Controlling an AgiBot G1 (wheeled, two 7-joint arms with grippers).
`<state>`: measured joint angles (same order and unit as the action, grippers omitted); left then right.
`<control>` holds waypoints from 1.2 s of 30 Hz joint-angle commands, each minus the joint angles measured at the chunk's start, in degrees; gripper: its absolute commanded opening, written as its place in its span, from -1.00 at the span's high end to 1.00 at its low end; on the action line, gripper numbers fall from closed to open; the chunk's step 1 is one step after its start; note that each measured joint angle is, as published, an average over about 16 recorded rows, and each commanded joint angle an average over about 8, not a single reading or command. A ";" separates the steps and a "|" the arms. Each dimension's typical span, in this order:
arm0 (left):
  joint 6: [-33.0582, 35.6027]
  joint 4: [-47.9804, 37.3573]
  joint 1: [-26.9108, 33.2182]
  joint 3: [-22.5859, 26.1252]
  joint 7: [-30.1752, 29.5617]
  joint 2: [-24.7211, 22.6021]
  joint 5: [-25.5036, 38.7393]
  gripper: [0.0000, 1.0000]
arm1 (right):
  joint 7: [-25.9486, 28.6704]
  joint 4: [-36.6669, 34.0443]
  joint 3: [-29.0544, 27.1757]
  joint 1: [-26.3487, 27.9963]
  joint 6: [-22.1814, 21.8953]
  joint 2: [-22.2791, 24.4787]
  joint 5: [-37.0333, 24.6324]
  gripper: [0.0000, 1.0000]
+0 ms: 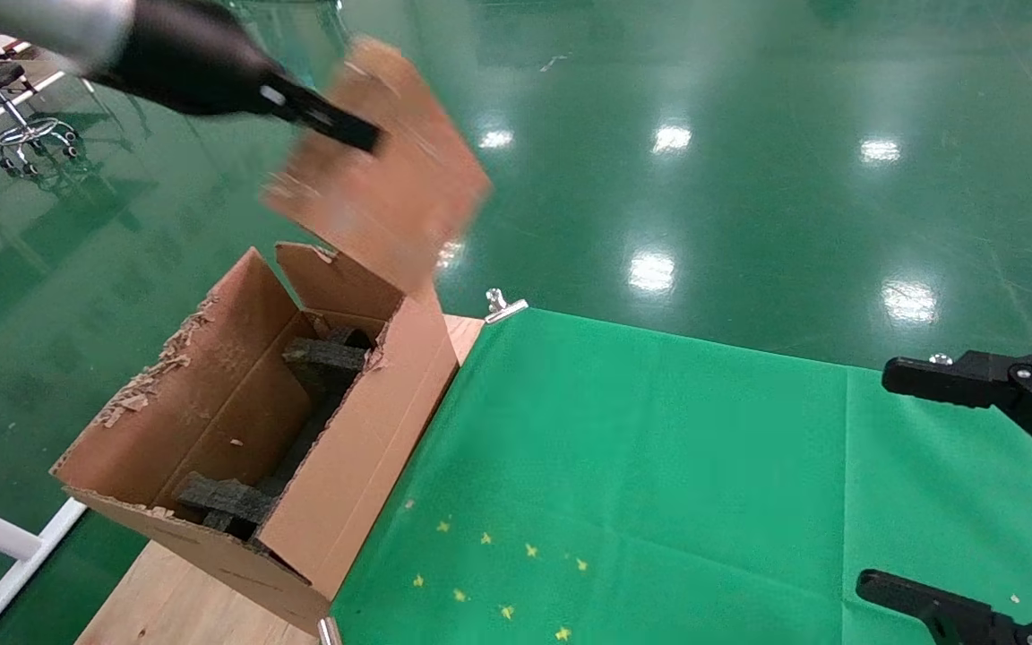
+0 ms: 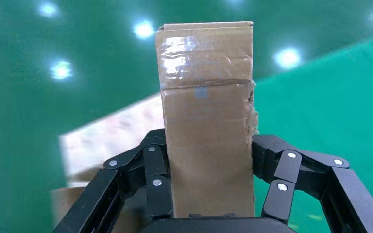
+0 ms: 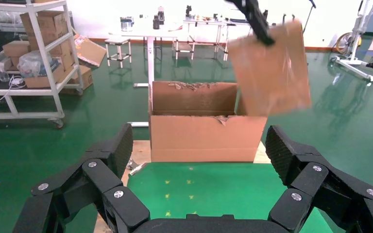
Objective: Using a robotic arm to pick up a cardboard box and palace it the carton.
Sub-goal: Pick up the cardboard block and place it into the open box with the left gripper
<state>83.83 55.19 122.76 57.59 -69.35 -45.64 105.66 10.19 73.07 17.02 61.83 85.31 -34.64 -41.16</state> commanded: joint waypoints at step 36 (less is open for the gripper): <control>-18.21 -38.11 -14.55 3.33 24.46 5.09 3.27 1.00 | -0.05 0.00 0.10 0.02 -0.04 0.04 0.07 -1.00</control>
<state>65.70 17.24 108.03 60.77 -44.92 -40.58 108.64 10.14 73.07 17.12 61.85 85.27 -34.60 -41.10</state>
